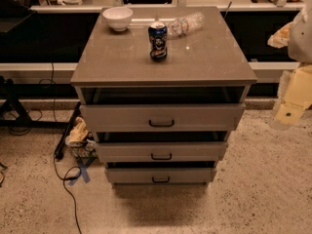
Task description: Open bottom drawer
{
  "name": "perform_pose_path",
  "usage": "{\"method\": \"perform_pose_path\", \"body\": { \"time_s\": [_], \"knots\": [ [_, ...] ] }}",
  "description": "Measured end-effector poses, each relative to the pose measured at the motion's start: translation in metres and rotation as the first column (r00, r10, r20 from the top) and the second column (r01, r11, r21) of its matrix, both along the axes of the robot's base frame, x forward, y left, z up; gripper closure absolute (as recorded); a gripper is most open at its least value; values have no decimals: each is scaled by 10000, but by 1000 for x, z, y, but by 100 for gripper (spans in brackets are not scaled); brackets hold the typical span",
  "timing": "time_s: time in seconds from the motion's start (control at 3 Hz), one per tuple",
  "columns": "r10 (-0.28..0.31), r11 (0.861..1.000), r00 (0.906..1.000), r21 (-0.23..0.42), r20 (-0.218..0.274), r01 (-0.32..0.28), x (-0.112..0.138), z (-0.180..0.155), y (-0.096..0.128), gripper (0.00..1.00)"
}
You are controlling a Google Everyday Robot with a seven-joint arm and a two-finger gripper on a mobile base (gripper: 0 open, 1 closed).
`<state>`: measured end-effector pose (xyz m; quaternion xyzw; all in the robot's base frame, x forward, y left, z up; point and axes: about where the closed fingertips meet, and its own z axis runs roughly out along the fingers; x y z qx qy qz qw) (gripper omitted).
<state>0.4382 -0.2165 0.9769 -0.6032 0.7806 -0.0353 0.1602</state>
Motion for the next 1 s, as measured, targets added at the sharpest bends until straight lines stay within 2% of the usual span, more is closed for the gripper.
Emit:
{"method": "perform_pose_path", "body": {
  "time_s": [0.33, 0.67, 1.0],
  "knots": [
    [-5, 10000, 10000, 12, 22, 5, 0, 0, 0, 0],
    [253, 9977, 9996, 632, -160, -242, 8, -30, -5, 0],
    [832, 9833, 9941, 1676, -695, -706, 19, -93, -9, 0]
  ]
}}
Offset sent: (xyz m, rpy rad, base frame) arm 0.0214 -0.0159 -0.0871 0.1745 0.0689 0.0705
